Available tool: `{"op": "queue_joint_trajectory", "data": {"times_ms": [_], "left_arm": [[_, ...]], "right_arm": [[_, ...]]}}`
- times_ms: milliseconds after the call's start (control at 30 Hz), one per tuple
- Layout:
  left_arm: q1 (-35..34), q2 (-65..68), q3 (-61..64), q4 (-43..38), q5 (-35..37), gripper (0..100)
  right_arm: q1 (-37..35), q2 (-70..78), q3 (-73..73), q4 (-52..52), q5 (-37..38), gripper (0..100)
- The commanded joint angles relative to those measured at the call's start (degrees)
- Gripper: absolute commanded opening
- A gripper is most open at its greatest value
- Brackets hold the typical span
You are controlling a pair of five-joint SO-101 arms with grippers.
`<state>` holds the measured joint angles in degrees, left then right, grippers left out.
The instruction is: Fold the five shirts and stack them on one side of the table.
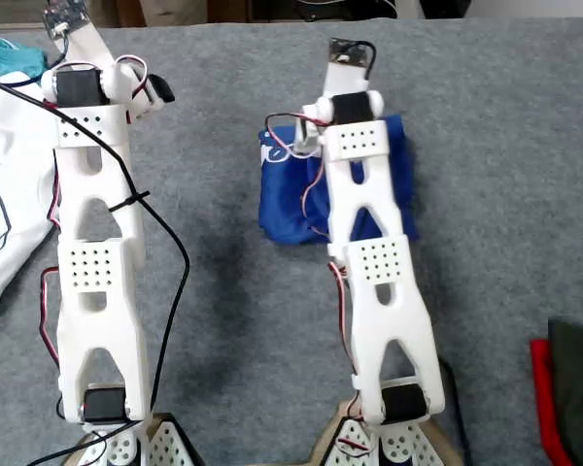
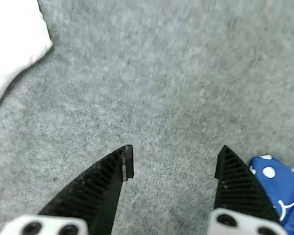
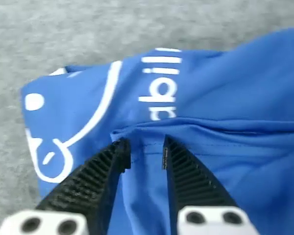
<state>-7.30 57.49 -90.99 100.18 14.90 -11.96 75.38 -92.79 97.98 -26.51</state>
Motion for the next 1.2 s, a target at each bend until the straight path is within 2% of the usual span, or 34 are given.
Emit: {"op": "queue_joint_trajectory", "data": {"times_ms": [0, 167, 367, 500, 600, 800, 933, 1033, 1167], "left_arm": [[0.4, -3.6, 1.2, 0.5, 0.3, 28], [0.6, -3.6, 1.7, 0.5, 0.4, 28], [0.4, -3.6, 1.8, 0.5, 0.4, 28], [0.3, -3.6, 1.8, 0.5, 0.3, 28], [0.4, -3.6, 1.8, 0.5, 0.3, 28], [0.6, -3.6, 1.9, 0.4, 0.3, 28], [0.6, -3.6, 2.0, 0.4, 0.3, 28], [0.4, -3.6, 2.0, 0.4, 0.2, 28], [-1.5, -3.6, 2.1, 0.4, 0.2, 28]], "right_arm": [[1.5, -0.4, -2.5, 1.2, -0.5, 12.1], [1.9, -0.5, -2.6, 1.5, -0.1, 6.2], [2.1, -0.7, -2.7, 1.8, -0.4, 5.8], [3.8, -2.8, -2.6, 4.1, -0.5, 5.2], [6.3, -4.8, -2.2, 4.3, -0.5, 0.4], [10.0, -7.4, -2.0, 4.4, -0.2, 0.5], [8.0, -9.0, -0.7, 4.4, 3.6, 0.9], [3.9, -10.5, 1.7, 4.4, 5.8, 4.8], [-0.4, -10.6, 3.1, 3.8, 4.8, 20.0]]}}
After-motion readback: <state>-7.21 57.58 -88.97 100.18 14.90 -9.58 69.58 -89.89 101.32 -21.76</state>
